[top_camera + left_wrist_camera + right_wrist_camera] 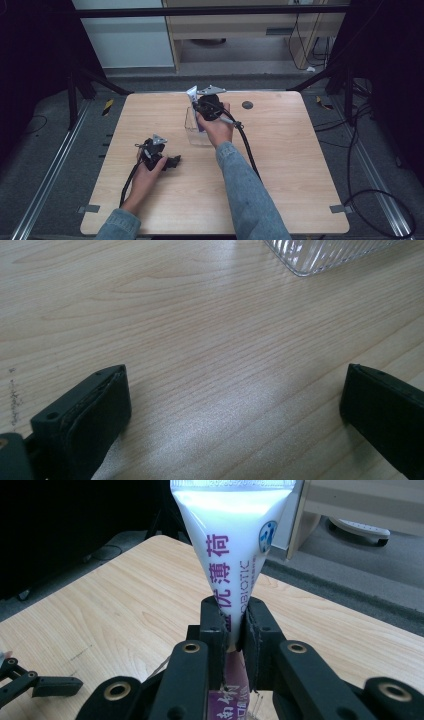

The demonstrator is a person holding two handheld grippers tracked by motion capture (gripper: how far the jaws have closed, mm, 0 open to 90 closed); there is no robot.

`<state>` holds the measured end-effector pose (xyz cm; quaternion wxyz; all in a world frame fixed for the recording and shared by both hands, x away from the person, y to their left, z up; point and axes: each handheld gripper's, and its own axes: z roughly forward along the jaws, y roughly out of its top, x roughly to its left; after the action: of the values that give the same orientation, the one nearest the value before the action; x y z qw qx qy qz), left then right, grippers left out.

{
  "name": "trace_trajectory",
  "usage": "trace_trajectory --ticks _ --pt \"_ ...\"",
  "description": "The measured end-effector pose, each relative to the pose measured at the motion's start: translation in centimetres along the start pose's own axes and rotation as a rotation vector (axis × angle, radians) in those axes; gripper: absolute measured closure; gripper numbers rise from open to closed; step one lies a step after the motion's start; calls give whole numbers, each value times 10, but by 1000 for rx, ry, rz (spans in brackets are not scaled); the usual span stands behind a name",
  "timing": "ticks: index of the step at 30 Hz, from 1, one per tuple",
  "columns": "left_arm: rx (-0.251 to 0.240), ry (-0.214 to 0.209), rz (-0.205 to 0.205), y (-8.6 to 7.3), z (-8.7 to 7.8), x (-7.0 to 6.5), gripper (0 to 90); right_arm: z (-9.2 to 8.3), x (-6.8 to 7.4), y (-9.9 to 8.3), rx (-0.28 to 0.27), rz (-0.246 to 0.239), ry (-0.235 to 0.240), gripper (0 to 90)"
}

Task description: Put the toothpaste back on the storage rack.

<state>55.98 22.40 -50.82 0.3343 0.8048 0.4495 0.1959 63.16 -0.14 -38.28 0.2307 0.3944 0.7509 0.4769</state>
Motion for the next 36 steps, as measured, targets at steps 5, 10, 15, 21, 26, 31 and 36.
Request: trace_trajectory --ticks 5,10,15,21,26,31,36 --pt "0 0 0 0 0 0 0 -2 0 -2 7 -3 1 806" --pt "1 0 1 0 0 0 0 -6 1 -3 18 -6 -3 806" --pt "3 0 3 0 0 0 0 -9 -2 -8 37 -11 -9 805" --pt "3 0 3 0 0 0 0 -10 -2 -12 64 -19 -11 805" --pt "3 0 3 0 0 0 0 -10 -2 -12 78 -18 -8 805" --pt "3 0 3 0 0 0 0 -4 -2 -12 100 -27 0 805" --pt "3 0 4 0 0 0 0 2 0 -12 117 -31 1 805"
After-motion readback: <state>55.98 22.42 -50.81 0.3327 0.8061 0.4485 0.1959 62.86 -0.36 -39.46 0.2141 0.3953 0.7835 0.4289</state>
